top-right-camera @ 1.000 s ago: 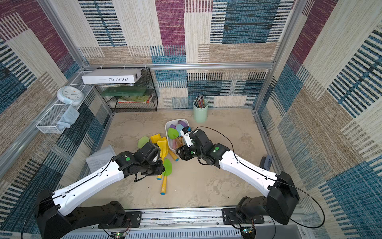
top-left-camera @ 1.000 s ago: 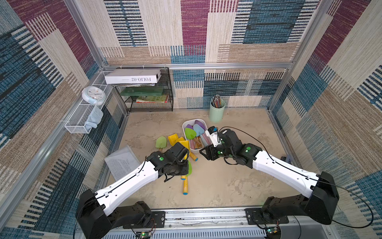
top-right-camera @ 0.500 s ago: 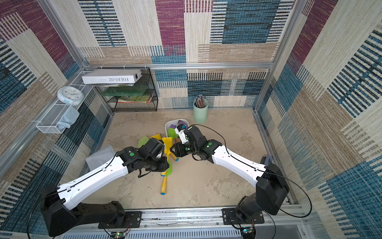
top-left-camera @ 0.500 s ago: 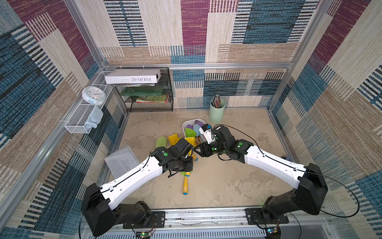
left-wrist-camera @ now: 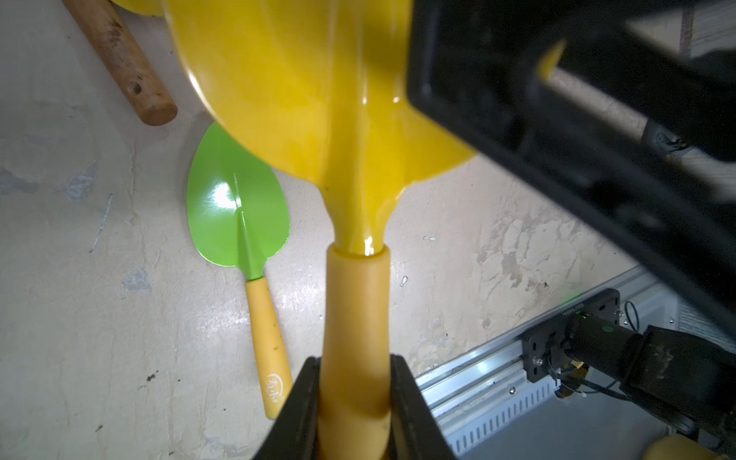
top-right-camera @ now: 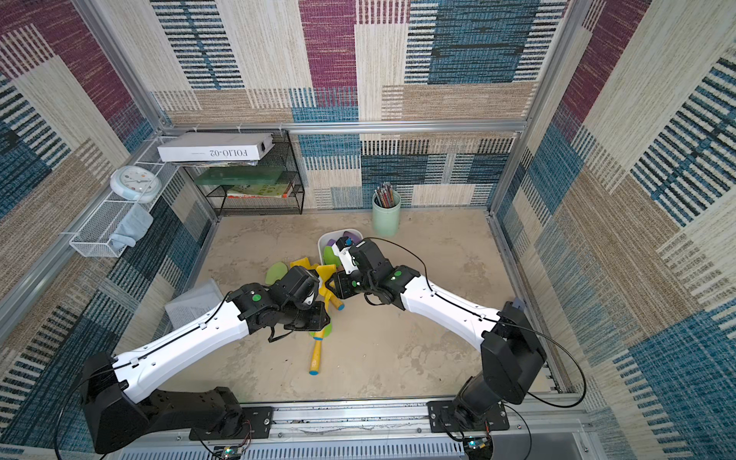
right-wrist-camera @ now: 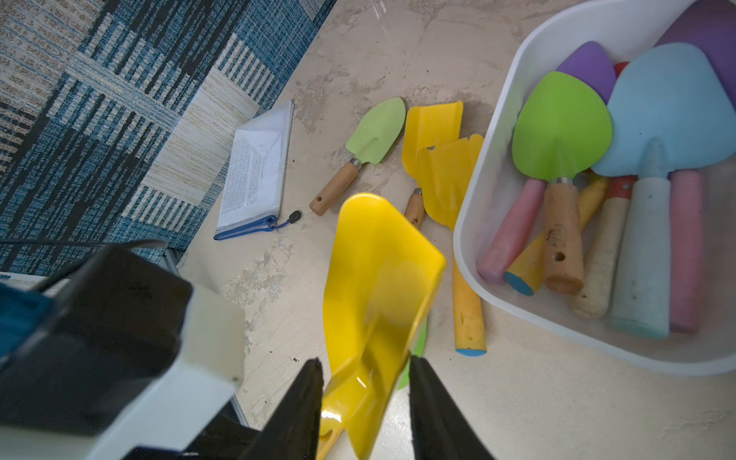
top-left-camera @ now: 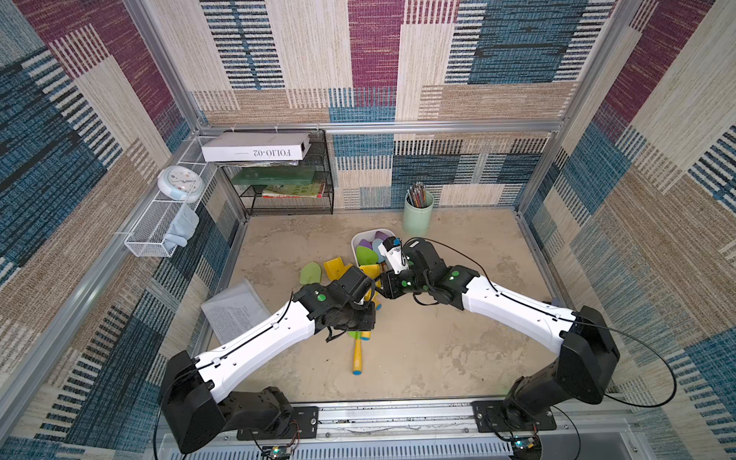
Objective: Put the shovel into the storage box
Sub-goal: Pick up the shovel from the center of the board.
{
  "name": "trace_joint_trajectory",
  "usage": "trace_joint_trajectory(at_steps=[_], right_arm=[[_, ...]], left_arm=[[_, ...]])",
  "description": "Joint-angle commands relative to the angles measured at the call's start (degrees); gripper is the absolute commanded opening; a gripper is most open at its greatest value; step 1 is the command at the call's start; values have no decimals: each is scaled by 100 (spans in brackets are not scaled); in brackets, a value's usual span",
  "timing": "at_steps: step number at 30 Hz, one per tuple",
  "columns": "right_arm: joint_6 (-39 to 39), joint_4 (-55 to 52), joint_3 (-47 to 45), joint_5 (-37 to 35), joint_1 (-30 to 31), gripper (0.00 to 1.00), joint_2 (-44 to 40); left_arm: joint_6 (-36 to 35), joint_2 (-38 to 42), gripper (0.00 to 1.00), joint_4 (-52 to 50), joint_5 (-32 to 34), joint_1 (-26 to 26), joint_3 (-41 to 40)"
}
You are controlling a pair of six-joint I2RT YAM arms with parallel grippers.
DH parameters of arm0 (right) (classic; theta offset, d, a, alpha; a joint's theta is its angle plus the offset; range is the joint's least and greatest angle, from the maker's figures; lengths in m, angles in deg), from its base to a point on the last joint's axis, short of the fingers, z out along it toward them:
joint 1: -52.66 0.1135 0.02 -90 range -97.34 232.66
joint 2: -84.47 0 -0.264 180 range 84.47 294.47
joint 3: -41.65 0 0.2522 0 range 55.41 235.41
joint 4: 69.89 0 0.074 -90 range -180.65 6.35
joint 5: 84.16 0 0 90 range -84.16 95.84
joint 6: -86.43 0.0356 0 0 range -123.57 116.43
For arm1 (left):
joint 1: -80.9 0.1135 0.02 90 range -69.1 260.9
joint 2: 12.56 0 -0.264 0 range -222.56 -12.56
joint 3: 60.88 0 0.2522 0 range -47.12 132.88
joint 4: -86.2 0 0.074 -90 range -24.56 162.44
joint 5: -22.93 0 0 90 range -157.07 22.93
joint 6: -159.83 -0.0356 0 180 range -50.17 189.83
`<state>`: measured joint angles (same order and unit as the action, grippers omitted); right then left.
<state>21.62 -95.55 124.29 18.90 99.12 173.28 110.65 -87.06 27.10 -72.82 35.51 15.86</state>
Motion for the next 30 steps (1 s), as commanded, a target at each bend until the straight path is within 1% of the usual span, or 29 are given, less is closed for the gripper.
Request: trace_joint_trajectory(at_steps=[1,7,13,14,15,17,19,21,22,23,25,27,30], right_arm=[[50,193,46,-75,-2,32,46],[87,225,11,-84,-8,22,109],[87,229,36,-136,-1,3,163],[82,219,50,-140,-3,0,171],[74,209,63,-156,-5,0,182],[54,173,90,-182,-5,0,197],[39,149,124,-203,-3,0,223],[8,106,172,-257,-5,0,250],[-12,87,206,-300,-4,0,267],[-10,30,250,-385,-7,0,291],[-23,-64,369,-578,-5,0,335],[-93,-137,489,-747,-27,0,379],[-312,-334,815,-780,-176,0,562]], left_arm=[[97,29,0,262,22,-23,-3],[162,97,0,370,40,-38,4],[179,98,0,425,-8,-56,15],[164,100,4,430,-17,-58,20],[167,103,10,450,-21,-58,21],[168,132,32,494,-39,-64,17],[147,172,52,517,-50,-65,12],[129,229,70,526,-43,-62,16],[115,249,81,526,-39,-67,21],[96,277,88,527,-39,-67,28],[60,323,98,526,-39,-66,30],[35,371,100,525,-39,-67,20],[-24,435,99,525,-13,-67,8]])
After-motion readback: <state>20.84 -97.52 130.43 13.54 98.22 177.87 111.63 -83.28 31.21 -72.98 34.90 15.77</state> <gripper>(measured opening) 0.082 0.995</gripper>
